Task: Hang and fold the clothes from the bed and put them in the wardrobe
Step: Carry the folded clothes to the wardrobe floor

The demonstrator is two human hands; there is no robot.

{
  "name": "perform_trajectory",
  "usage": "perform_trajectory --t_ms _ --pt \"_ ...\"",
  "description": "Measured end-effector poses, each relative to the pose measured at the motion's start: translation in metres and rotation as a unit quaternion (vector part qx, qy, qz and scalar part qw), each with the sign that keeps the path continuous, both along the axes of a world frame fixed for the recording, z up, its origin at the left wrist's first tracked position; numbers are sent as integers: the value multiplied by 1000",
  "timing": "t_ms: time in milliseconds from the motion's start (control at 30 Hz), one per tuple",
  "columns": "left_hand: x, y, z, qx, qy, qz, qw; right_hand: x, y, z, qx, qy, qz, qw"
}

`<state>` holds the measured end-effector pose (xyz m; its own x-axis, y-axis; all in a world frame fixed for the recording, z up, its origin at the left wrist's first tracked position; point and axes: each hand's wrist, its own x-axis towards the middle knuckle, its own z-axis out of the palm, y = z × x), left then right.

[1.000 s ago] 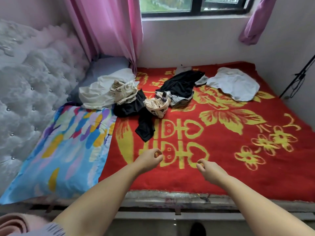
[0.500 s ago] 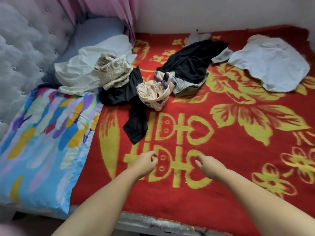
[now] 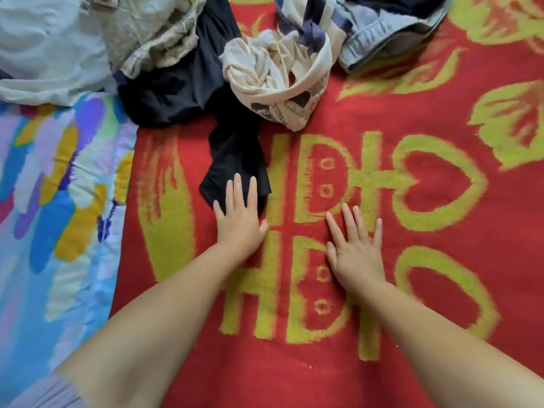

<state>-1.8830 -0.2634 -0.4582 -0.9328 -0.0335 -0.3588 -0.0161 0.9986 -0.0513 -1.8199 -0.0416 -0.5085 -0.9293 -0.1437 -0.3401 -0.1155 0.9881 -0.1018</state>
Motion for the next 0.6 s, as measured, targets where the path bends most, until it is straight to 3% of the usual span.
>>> perform_trajectory --t_ms 100,167,267,433,600 --pt "-24 -2 -18 -38 20 -28 999 3 -4 -11 -30 77 -20 996" --pt "-40 -9 -20 -41 51 -39 997 1 -7 -13 -35 72 -22 997" --pt "-52 -24 -12 54 12 11 998 7 -6 -16 -11 19 -17 1000" --pt "-7 -7 19 113 -64 26 991 -8 4 -6 -30 -104 4 994" --pt "47 34 79 190 -118 73 972 -33 8 64 -5 -257 91 962"
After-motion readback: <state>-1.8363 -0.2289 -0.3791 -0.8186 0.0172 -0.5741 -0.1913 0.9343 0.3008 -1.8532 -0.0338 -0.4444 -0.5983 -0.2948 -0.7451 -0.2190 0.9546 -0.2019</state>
